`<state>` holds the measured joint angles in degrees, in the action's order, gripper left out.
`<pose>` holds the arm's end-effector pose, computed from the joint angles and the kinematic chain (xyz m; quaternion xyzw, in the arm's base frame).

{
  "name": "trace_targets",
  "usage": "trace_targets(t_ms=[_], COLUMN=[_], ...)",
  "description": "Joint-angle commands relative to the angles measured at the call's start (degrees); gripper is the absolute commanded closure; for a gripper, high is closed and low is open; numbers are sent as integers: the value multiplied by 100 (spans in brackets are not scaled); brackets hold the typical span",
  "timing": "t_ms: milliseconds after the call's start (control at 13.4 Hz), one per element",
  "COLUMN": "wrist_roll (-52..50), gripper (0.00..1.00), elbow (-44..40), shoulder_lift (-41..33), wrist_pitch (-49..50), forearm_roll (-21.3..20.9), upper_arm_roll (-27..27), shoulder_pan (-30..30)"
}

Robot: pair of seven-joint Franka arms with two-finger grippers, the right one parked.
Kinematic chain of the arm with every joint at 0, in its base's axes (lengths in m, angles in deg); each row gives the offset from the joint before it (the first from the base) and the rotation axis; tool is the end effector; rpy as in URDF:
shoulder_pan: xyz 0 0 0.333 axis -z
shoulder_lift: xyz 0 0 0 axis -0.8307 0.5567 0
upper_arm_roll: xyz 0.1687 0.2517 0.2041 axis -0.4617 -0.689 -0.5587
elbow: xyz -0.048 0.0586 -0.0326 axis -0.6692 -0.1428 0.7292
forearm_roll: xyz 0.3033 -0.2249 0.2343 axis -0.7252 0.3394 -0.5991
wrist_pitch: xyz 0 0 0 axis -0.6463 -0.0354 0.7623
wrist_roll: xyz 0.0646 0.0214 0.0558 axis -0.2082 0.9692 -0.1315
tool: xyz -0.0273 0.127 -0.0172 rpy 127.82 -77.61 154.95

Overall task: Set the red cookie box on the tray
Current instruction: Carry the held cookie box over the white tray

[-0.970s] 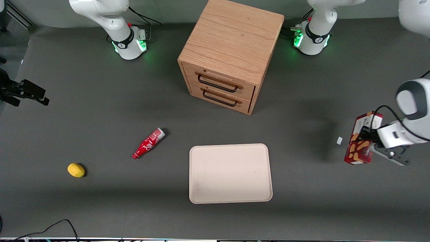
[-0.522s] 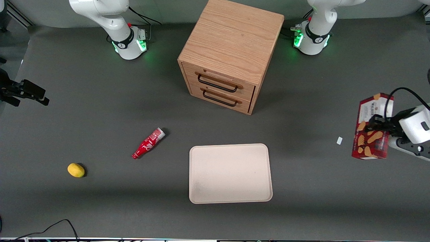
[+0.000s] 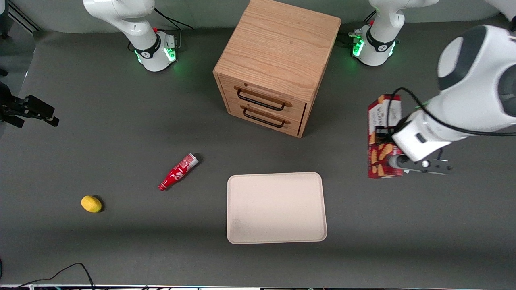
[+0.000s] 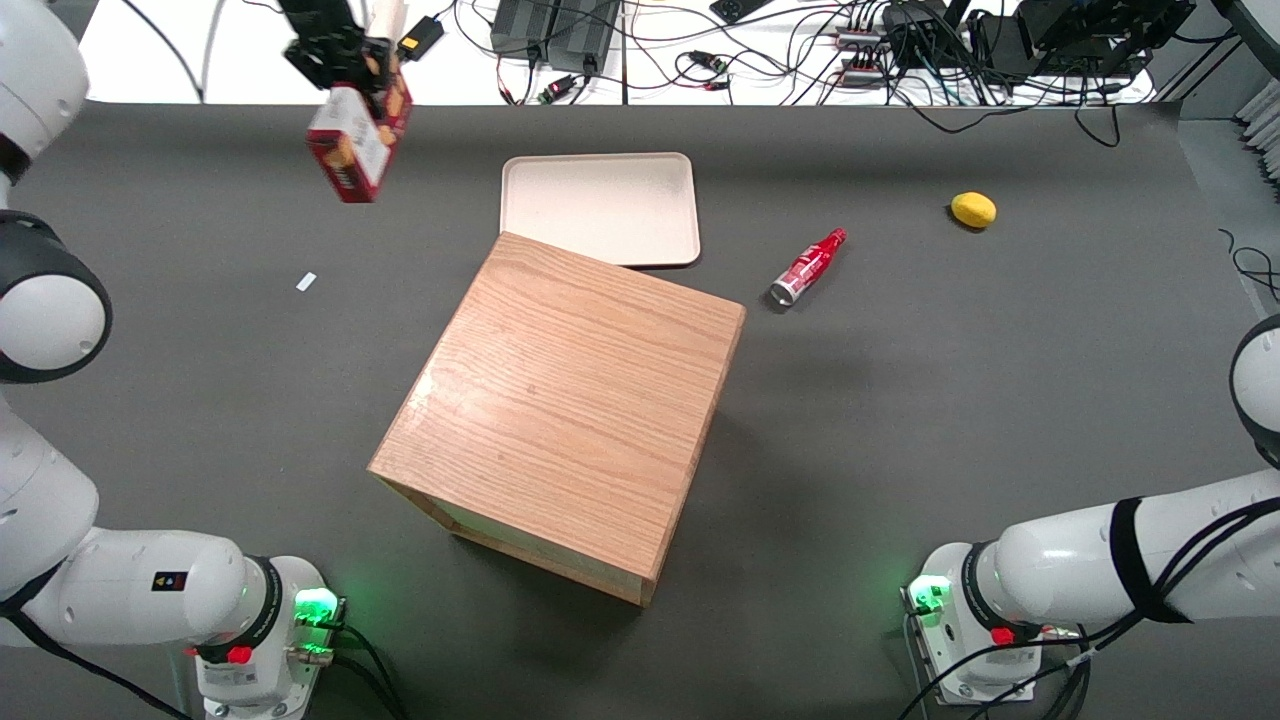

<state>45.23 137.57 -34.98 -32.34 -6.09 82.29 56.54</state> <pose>0.6858 -0.2166 0.5671 0.9958 -0.0457 -0.0604 0.0523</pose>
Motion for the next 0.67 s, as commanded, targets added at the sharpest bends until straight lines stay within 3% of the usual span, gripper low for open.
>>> trace_targets(t_ms=[0, 373, 597], wrist_roll=[-743, -1307, -1307], gripper=[100, 100, 100], elbow=[-168, -168, -160], shoulder_lift=[494, 1548, 2076], wrist_pitch=[-687, -1839, -2611], forearm_roll=[-311, -1067, -1209], upper_arm_roll=[220, 194, 132], shoulder_pan=[260, 894, 1018])
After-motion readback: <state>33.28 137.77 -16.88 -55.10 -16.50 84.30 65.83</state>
